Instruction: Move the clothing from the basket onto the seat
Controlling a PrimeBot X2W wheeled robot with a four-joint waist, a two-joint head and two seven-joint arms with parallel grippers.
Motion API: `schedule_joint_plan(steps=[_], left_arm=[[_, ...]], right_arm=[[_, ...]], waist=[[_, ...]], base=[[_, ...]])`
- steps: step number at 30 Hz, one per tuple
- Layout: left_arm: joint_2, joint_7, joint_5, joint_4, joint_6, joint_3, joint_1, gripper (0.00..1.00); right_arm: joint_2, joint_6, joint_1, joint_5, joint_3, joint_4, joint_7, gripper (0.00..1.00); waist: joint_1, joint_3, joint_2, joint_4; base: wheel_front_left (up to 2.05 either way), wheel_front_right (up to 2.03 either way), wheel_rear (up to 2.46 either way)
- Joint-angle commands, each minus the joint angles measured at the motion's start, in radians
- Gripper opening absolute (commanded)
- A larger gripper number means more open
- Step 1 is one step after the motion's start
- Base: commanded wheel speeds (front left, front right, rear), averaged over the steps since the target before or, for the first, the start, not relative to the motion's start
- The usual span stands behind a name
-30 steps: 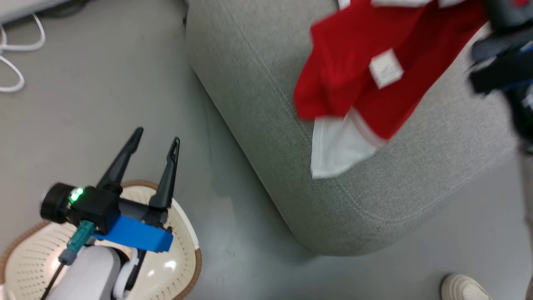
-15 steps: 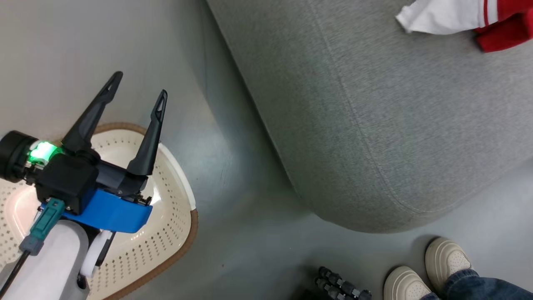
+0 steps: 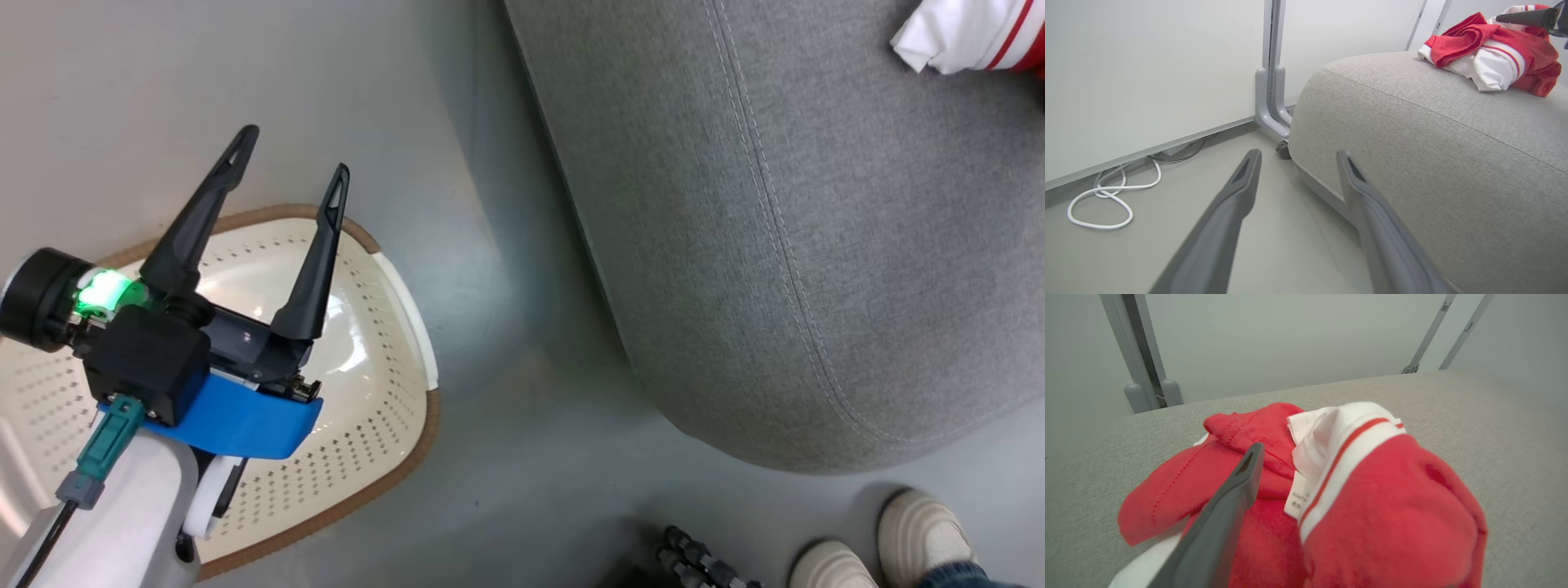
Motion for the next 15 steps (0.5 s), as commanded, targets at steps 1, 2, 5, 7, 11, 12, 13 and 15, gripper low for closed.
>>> schedule_joint_plan(steps=[1,2,5,7,11,12,13,15], left_arm=[[-0.007,-0.017,-0.006,0.012,0.005,-0.002,-0.014,1.00],[-0.020,-0.029,-0.012,0.027,0.005,-0.005,-0.014,1.00],[-0.058,-0.068,-0.034,0.084,0.006,-0.013,-0.007,1.00],[-0.088,-0.093,-0.046,0.129,0.008,-0.019,0.001,1.00],[-0.160,-0.132,-0.086,0.238,0.014,-0.013,0.035,1.00],[-0.173,-0.138,-0.094,0.262,0.015,-0.009,0.046,1.00],[-0.189,-0.141,-0.104,0.282,0.016,-0.002,0.060,1.00],[-0.212,-0.146,-0.116,0.317,0.014,0.011,0.092,1.00]], right_arm=[[-0.003,0.000,0.015,-0.006,0.016,0.018,-0.002,1.00],[-0.007,0.000,0.021,-0.010,0.030,0.028,-0.009,1.00],[-0.016,0.000,0.054,-0.027,0.066,0.042,-0.019,1.00],[-0.022,0.000,0.091,-0.045,0.086,0.041,-0.026,1.00],[-0.037,0.000,0.192,-0.102,0.098,0.038,-0.027,1.00],[-0.025,0.000,0.219,-0.101,0.097,0.030,-0.024,1.00],[-0.022,0.000,0.248,-0.106,0.091,0.021,-0.022,1.00],[-0.010,0.000,0.311,-0.108,0.082,-0.004,-0.012,1.00]], waist=[[-0.0002,-0.021,0.0001,0.009],[-0.0002,-0.039,0.0001,0.019],[-0.0002,-0.105,0.0001,0.053],[-0.0002,-0.158,0.0001,0.079],[-0.0002,-0.293,0.0001,0.130],[-0.0002,-0.328,0.0001,0.140],[-0.0002,-0.360,0.0001,0.148],[-0.0002,-0.423,0.0001,0.164]], base=[[0.00,0.00,0.00],[0.00,0.00,0.00],[0.00,0.00,0.00],[0.00,0.00,0.00],[0.00,0.00,0.00],[0.00,0.00,0.00],[0.00,0.00,0.00],[0.00,0.00,0.00]])
